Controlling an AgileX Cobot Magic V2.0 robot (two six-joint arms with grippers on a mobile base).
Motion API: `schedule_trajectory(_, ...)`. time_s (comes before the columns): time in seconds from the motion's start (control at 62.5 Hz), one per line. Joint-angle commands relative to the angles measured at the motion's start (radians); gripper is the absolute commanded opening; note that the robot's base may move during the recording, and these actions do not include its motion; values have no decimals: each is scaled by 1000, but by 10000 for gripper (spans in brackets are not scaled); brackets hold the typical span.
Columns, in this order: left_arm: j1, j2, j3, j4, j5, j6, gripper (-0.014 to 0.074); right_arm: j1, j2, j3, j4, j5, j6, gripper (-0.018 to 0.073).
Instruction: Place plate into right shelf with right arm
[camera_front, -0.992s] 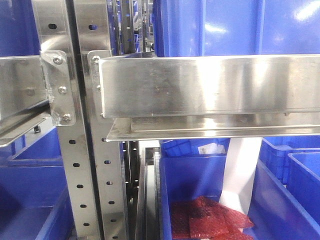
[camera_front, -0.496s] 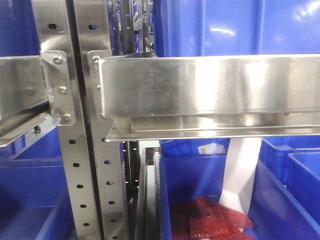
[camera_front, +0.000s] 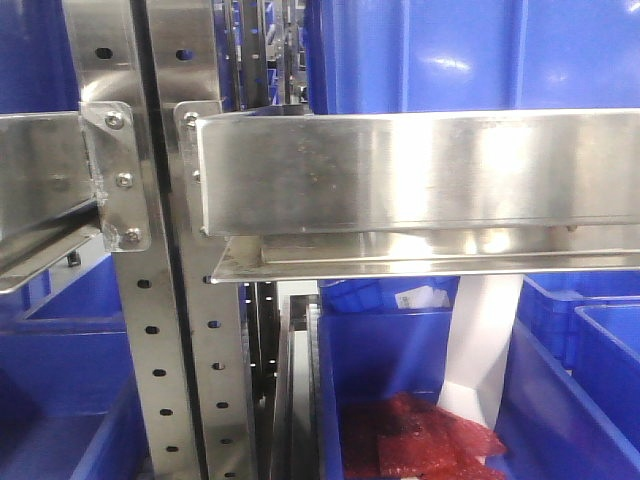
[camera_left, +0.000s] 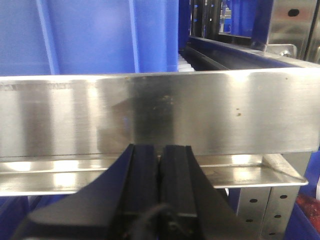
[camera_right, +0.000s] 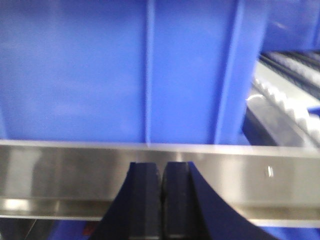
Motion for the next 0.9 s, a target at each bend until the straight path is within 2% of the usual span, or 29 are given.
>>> schedule_trajectory(0.0,-4,-11,8,-7,-85,-3,-47,-45,-45,72,17,-169,-13,20)
schedule_trajectory(0.096,-4,-11,8,-7,-85,-3,-47,-70,-109,167,33,-214,-21,20)
schedule_trajectory(0.304,-4,-11,8,-7,-85,-3,-47,-87,-240,286,124,-225,-159,20)
schedule_trajectory(0.4,-4,-11,8,-7,-85,-3,-47,-87,-293,317,123,-241,-160,20)
schedule_trajectory(0.88,-4,-9,8,-7,-85,-3,-47,-87,-288,315,116,-246,-159,20)
